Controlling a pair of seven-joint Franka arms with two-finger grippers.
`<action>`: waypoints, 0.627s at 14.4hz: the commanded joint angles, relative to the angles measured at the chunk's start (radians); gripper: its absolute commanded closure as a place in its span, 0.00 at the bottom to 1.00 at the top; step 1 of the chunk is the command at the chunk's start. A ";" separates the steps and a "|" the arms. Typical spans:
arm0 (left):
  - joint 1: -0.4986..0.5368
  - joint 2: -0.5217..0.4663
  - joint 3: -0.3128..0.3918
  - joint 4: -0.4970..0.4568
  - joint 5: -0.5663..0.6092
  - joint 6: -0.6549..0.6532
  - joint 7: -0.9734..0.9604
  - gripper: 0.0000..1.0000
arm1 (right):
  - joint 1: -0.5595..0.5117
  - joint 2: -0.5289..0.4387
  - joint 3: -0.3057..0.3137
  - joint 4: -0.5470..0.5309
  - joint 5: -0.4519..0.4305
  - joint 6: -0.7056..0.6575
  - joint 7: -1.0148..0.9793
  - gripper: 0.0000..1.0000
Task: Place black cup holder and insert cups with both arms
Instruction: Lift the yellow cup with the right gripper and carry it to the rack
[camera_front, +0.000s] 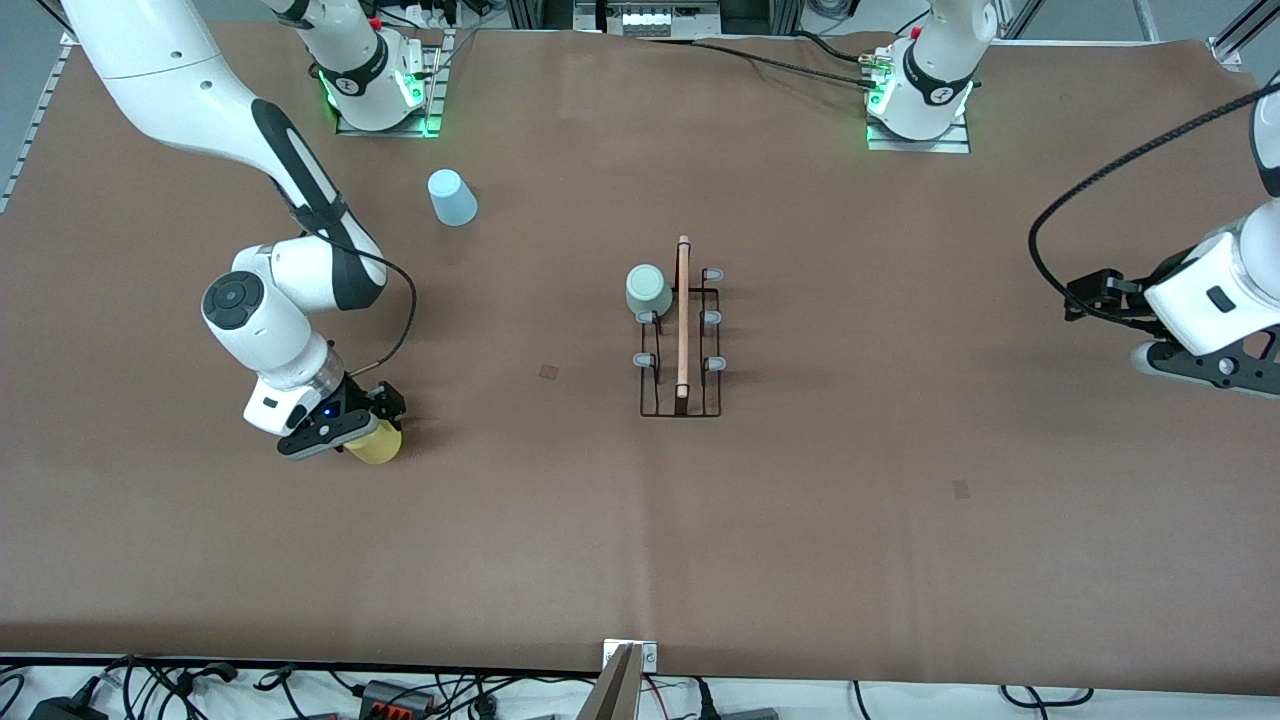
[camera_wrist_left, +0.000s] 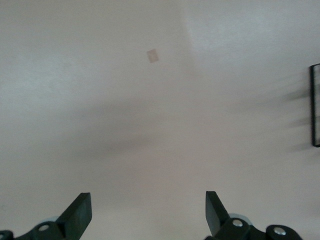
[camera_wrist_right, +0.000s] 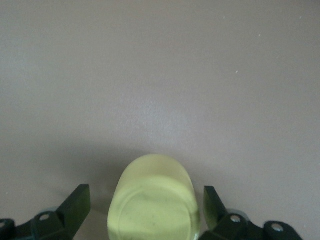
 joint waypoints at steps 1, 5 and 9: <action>-0.165 -0.126 0.242 -0.173 -0.108 0.092 0.018 0.00 | 0.001 0.016 -0.005 0.027 -0.015 0.009 -0.033 0.09; -0.186 -0.275 0.267 -0.385 -0.100 0.316 0.012 0.00 | -0.001 0.016 -0.019 0.014 -0.014 0.005 -0.056 0.23; -0.174 -0.261 0.265 -0.369 -0.102 0.302 -0.010 0.00 | 0.001 0.016 -0.019 0.003 -0.012 0.002 -0.047 0.24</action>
